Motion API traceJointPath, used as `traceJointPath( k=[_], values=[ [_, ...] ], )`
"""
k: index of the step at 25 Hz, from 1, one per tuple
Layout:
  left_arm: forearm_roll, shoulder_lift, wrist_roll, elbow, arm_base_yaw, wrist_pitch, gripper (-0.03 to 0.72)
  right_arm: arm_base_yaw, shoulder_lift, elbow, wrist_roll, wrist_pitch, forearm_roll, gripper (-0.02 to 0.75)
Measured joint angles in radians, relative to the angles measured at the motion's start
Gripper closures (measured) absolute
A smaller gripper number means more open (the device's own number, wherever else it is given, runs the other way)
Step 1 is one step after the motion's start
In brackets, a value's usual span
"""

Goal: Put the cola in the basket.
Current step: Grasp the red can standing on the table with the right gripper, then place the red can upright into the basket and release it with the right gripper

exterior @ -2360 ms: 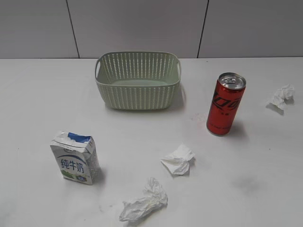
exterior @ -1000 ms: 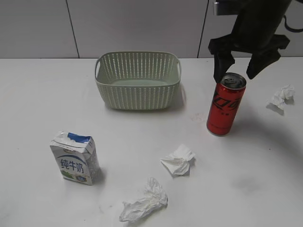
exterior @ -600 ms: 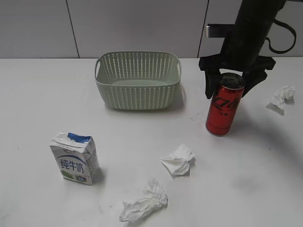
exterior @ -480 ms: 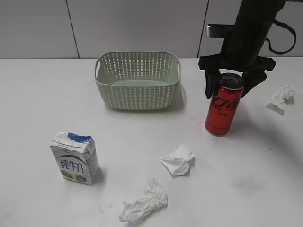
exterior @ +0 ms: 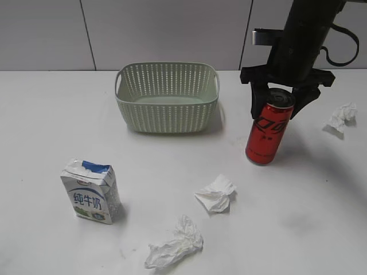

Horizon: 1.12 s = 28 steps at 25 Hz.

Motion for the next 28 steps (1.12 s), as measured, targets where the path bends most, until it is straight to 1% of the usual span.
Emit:
traceJointPath(
  k=[5, 9, 16, 21, 25, 28],
  values=[
    [0.0, 0.0, 0.0, 0.0, 0.0, 0.0, 0.46, 0.0, -0.001, -0.002, -0.069, 0.001, -0.004, 0.212],
    [0.0, 0.0, 0.0, 0.0, 0.0, 0.0, 0.46, 0.0, -0.009, -0.039, -0.146, 0.003, -0.009, 0.215],
    [0.0, 0.0, 0.0, 0.0, 0.0, 0.0, 0.46, 0.0, -0.037, -0.244, -0.234, 0.007, -0.014, 0.215],
    [0.0, 0.0, 0.0, 0.0, 0.0, 0.0, 0.46, 0.0, -0.037, -0.386, -0.261, 0.011, -0.017, 0.216],
    [0.0, 0.0, 0.0, 0.0, 0.0, 0.0, 0.46, 0.006, -0.037, -0.455, -0.305, 0.014, -0.016, 0.216],
    [0.0, 0.0, 0.0, 0.0, 0.0, 0.0, 0.46, 0.034, -0.031, -0.488, -0.34, 0.018, -0.017, 0.217]
  ],
)
